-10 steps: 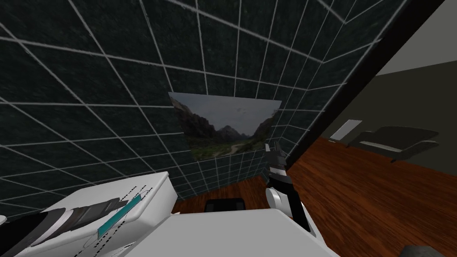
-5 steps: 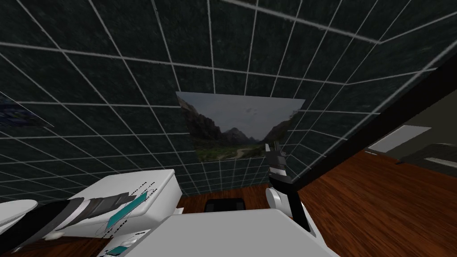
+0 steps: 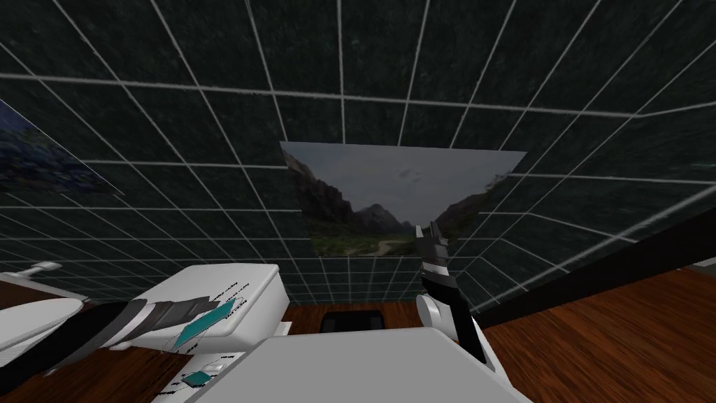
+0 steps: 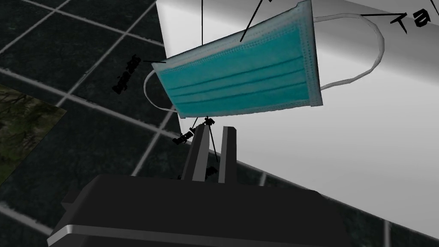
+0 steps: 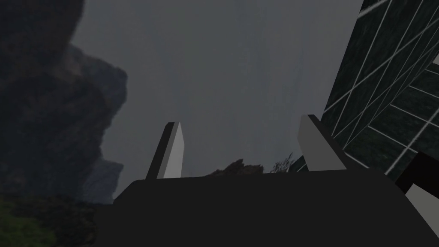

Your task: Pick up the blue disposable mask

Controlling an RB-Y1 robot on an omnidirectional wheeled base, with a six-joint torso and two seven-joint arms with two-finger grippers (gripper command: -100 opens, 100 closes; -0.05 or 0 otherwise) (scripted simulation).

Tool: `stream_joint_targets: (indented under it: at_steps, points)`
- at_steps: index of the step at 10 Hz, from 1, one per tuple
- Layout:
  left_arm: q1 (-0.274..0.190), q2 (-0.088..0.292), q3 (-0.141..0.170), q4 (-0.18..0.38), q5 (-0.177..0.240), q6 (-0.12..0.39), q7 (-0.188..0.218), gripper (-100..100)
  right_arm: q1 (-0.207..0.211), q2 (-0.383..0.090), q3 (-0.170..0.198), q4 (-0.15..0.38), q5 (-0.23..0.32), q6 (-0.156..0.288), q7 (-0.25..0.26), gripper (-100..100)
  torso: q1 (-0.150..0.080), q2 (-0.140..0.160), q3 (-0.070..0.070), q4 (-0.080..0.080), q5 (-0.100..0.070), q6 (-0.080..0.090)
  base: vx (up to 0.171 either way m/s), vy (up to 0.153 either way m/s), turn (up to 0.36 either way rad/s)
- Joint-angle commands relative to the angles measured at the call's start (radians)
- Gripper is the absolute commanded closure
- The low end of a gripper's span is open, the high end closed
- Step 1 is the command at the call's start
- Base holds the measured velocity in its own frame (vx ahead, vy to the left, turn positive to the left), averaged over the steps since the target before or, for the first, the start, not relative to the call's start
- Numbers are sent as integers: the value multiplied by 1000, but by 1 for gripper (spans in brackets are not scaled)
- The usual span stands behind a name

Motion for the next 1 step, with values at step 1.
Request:
stream_joint_targets:
  at_steps: [1]
  points:
    - [0, 0, 0, 0, 0, 0, 0, 0, 0, 0, 0, 0, 0, 0, 0, 0, 0, 0, 0, 0, 0, 0, 6, -1, -8]
